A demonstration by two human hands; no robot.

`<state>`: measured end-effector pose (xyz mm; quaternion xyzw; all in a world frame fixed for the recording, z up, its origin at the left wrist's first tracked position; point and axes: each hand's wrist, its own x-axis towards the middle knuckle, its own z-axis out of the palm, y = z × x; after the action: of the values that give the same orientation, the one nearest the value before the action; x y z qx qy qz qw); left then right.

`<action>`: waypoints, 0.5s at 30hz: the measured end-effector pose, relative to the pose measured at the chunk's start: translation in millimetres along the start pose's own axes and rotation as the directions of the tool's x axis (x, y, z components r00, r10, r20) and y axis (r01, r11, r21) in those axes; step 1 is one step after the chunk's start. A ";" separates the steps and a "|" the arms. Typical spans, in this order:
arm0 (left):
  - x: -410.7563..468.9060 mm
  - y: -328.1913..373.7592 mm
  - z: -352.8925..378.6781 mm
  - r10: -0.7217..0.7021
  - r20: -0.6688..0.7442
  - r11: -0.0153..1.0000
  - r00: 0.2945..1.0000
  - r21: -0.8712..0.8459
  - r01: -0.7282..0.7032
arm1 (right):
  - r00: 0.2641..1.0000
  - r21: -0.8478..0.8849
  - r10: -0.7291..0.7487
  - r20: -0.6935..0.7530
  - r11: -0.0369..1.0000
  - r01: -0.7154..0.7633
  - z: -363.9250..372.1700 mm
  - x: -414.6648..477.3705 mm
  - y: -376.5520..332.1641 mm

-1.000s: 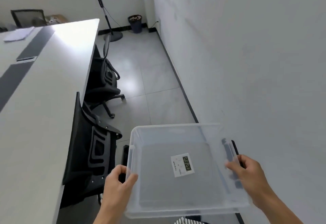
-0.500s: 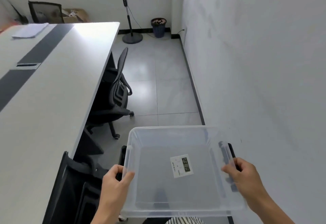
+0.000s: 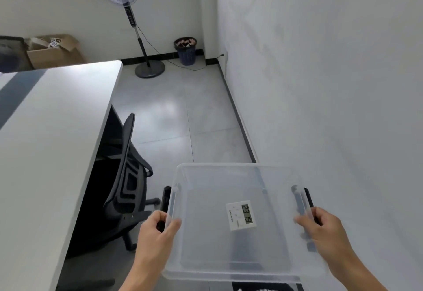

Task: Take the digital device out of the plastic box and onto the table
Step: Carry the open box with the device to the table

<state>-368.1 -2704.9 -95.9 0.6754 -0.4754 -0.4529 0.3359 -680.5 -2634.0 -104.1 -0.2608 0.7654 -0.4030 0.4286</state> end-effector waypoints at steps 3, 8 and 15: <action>72.0 30.6 21.1 -0.012 -0.044 1.000 0.999 0.006 0.012 | 1.000 -0.002 0.000 0.023 1.000 0.000 15.9 79.7 -49.1; 184.1 82.1 36.2 -0.039 -0.139 0.999 0.990 0.030 0.044 | 0.991 -0.062 -0.043 0.131 0.997 0.051 52.6 204.2 -152.7; 343.7 106.3 24.2 -0.148 -0.264 0.989 0.953 -0.061 0.137 | 0.960 -0.142 -0.094 0.264 0.981 0.135 161.9 350.1 -265.0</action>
<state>-379.2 -3065.0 -111.3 0.7557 -0.3659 -0.3906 0.3775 -699.9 -3101.3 -87.2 -0.3878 0.7168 -0.3279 0.4778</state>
